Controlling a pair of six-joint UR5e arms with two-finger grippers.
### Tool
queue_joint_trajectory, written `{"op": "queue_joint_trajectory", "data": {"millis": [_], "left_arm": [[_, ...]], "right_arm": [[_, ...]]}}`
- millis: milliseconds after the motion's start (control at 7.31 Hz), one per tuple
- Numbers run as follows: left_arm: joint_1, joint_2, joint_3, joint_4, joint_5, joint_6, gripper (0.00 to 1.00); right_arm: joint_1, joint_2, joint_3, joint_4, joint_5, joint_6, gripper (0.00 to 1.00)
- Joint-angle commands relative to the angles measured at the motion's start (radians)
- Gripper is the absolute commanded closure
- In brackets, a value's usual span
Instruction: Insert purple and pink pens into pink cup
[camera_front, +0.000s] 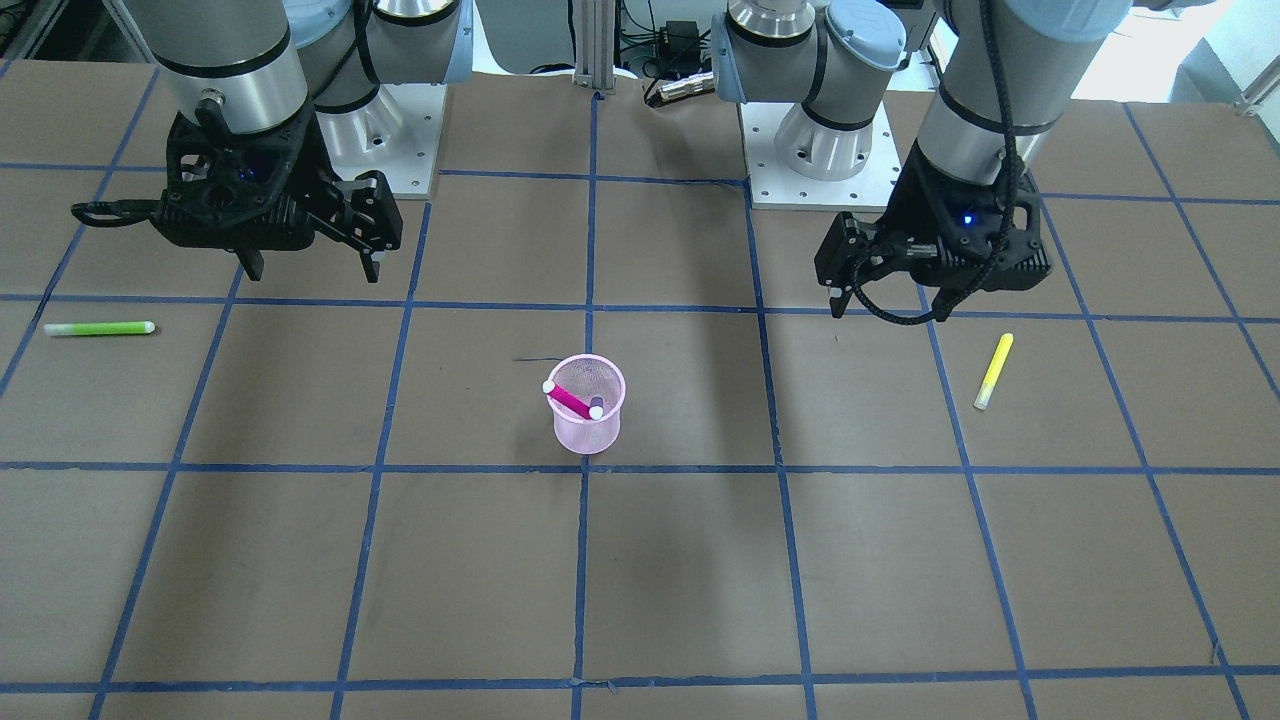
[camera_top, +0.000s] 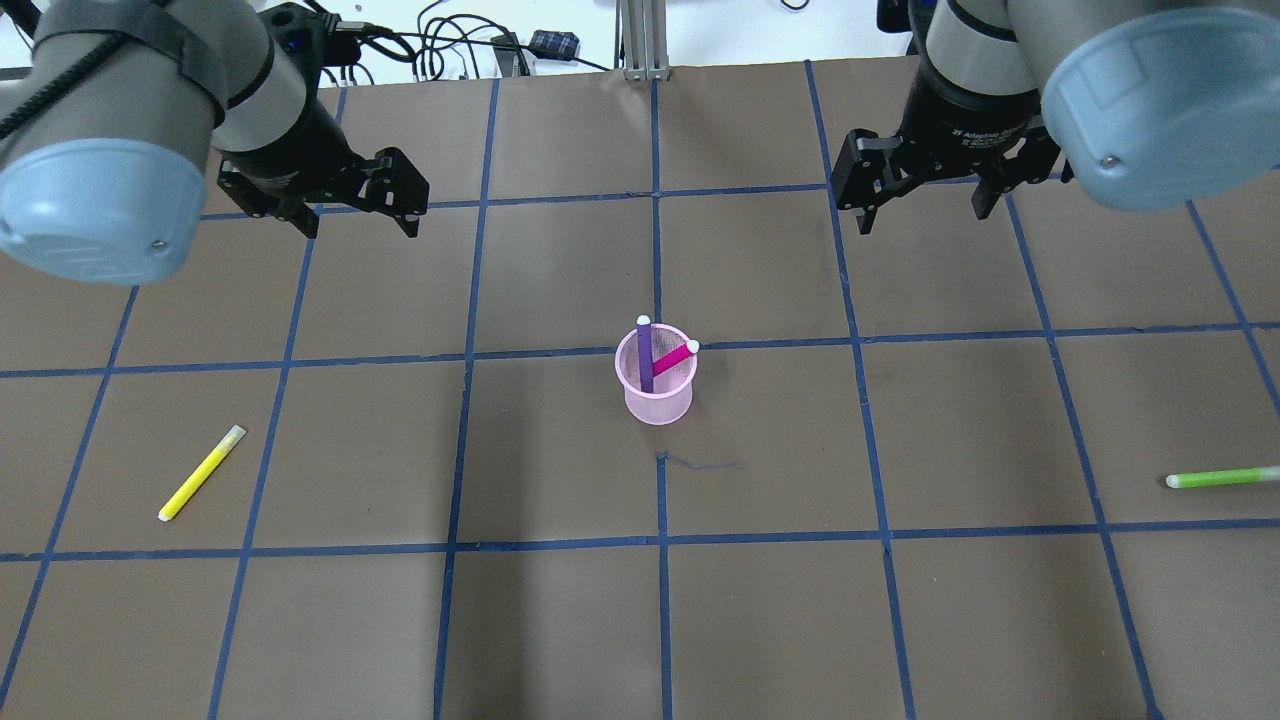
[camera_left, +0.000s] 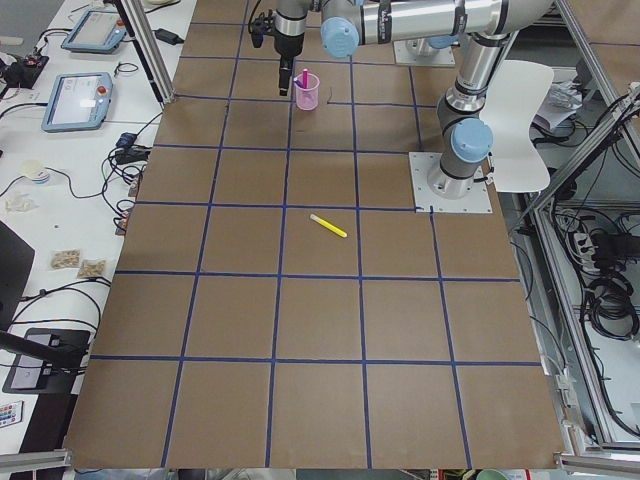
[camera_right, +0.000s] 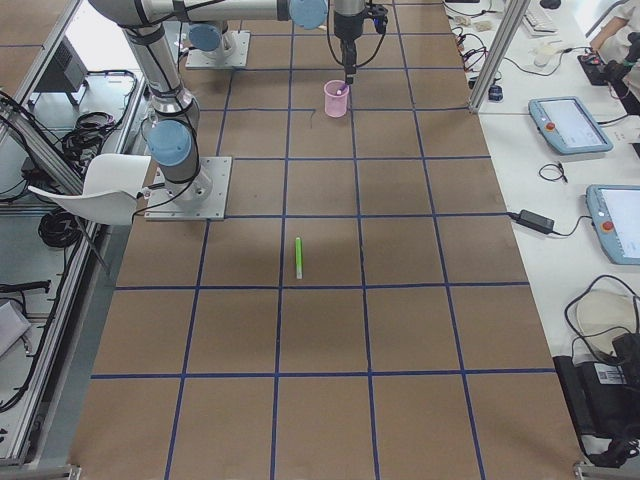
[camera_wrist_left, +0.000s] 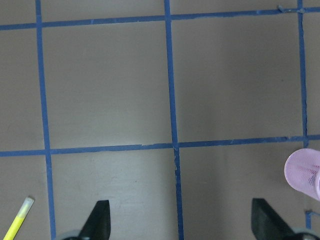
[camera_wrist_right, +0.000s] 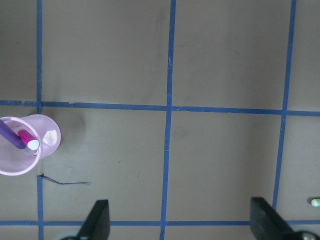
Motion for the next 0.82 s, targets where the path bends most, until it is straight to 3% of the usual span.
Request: {"op": "queue_joint_trajectory", "data": {"millis": [0, 684], "left_arm": [[0.014, 0.054, 0.004, -0.104, 0.007, 0.004, 0.0], [0.014, 0.051, -0.014, -0.101, 0.004, 0.003, 0.0]], "right_arm": [[0.001, 0.0, 0.0, 0.0, 0.0, 0.0, 0.0], [0.0, 0.0, 0.0, 0.0, -0.002, 0.0, 0.0]]}}
